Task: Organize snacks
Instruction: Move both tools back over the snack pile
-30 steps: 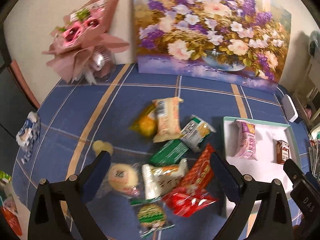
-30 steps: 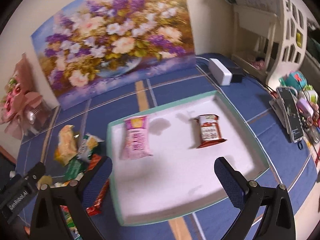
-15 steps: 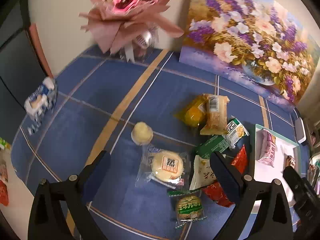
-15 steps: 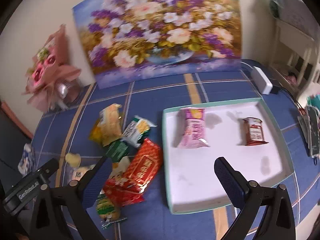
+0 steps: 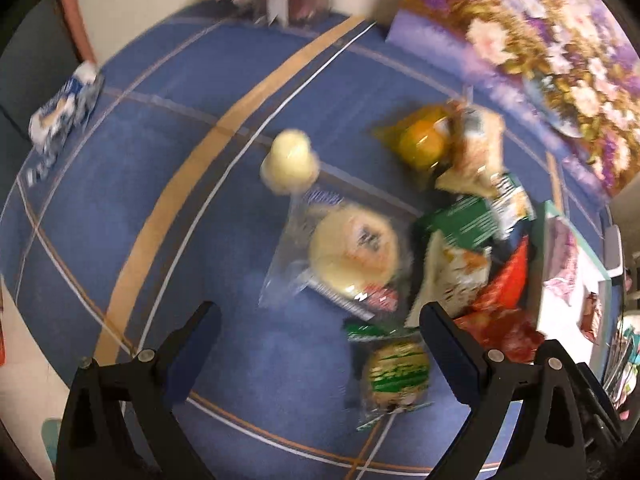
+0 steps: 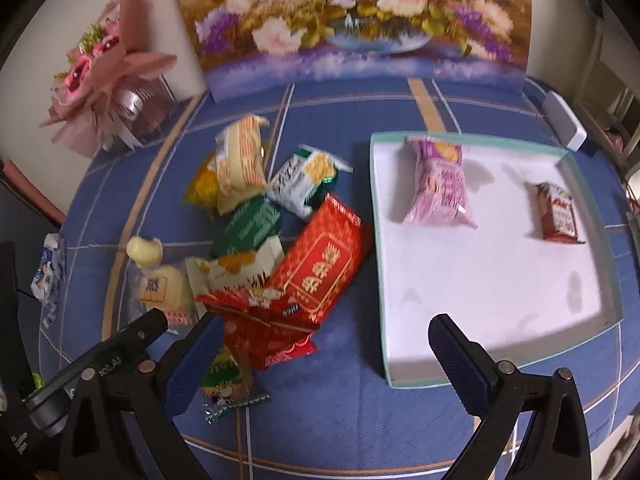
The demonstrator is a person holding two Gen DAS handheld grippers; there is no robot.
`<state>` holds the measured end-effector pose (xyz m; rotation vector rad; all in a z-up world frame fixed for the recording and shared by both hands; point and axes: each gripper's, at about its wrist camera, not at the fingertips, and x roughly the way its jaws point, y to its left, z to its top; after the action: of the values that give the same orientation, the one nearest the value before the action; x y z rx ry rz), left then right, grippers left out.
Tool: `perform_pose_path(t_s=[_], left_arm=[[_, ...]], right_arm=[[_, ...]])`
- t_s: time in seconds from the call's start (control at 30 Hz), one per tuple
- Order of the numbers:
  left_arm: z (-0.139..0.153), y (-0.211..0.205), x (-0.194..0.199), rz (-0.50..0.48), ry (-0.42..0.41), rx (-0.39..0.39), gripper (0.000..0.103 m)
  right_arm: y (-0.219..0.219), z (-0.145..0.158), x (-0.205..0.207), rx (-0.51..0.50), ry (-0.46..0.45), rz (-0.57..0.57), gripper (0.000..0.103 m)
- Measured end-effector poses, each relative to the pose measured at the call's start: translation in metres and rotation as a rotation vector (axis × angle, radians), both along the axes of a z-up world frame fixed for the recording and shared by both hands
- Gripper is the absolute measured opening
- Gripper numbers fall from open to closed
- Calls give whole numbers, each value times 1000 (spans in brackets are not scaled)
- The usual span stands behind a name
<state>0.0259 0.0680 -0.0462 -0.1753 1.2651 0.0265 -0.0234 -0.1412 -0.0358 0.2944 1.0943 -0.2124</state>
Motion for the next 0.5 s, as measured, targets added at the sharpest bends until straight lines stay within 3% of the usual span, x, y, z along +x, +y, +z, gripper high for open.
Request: perform_pose_path(t_s=[0.3, 0.5], left_arm=[[-28, 22, -4, 109, 93, -18, 99], [-37, 28, -4, 137, 118, -20, 99]], right_arm=[[12, -25, 9, 75, 52, 12, 103], [17, -34, 17, 63, 56, 9, 102]])
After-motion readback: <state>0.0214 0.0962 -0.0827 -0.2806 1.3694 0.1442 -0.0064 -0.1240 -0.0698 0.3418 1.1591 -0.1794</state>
